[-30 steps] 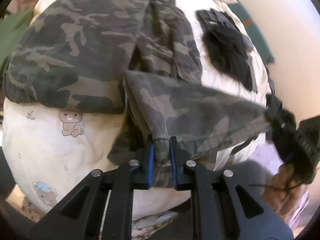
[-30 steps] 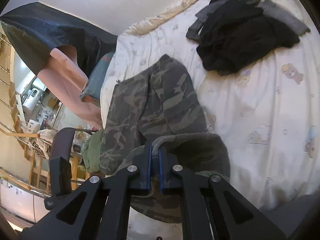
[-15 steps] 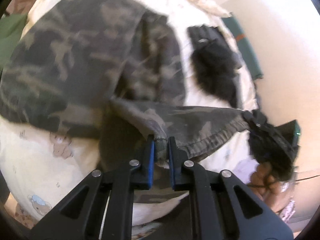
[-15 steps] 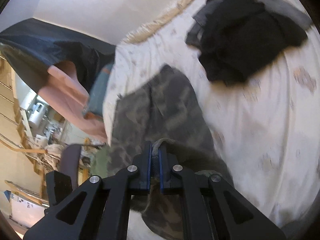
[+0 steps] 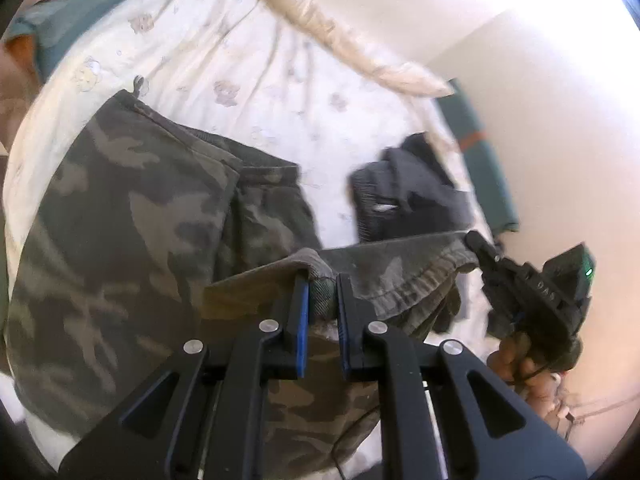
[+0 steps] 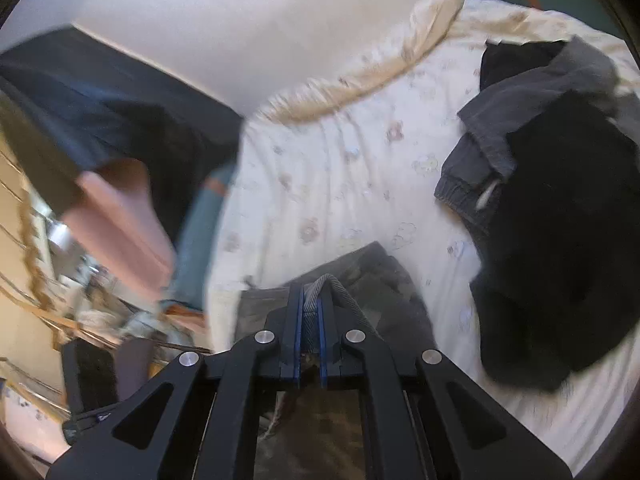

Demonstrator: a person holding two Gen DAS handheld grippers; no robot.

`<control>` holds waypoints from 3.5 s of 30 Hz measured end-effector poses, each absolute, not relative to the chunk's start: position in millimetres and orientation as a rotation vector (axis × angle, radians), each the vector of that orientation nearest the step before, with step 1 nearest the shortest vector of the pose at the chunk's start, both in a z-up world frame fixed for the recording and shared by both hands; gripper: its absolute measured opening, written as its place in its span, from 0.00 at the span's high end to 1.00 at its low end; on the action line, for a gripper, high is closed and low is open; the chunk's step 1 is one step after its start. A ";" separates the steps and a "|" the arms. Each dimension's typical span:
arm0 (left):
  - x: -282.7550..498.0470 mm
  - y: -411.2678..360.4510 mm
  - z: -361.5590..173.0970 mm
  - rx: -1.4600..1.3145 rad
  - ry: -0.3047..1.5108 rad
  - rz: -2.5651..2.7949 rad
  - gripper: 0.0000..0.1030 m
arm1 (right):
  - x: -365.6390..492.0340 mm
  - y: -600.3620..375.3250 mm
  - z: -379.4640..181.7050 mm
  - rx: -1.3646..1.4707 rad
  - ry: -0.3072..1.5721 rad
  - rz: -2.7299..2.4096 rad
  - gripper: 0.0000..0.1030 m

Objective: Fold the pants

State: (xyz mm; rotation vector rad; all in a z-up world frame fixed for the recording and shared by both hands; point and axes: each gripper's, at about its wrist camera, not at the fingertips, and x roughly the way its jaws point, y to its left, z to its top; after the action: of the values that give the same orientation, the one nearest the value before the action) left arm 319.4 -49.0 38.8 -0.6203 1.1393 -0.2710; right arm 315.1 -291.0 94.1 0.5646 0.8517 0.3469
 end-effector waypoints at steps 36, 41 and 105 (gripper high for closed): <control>458.0 -59.5 -121.2 0.213 1.102 -0.019 0.25 | 487.7 -179.2 -80.9 -0.029 1.174 0.341 0.38; 481.8 -23.0 -120.1 0.049 1.149 0.122 0.24 | 506.7 -197.5 -62.3 0.151 1.063 0.169 0.37; 123.1 -12.6 -47.4 -0.261 1.145 -0.612 1.00 | 68.3 -289.9 2.6 -0.124 1.119 0.461 0.95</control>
State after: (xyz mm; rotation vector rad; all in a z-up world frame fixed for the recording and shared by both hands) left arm 123.1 -12.6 -47.4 -0.2606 1.1451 -0.6124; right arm 68.3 -289.9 2.6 -0.1238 1.1192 0.4613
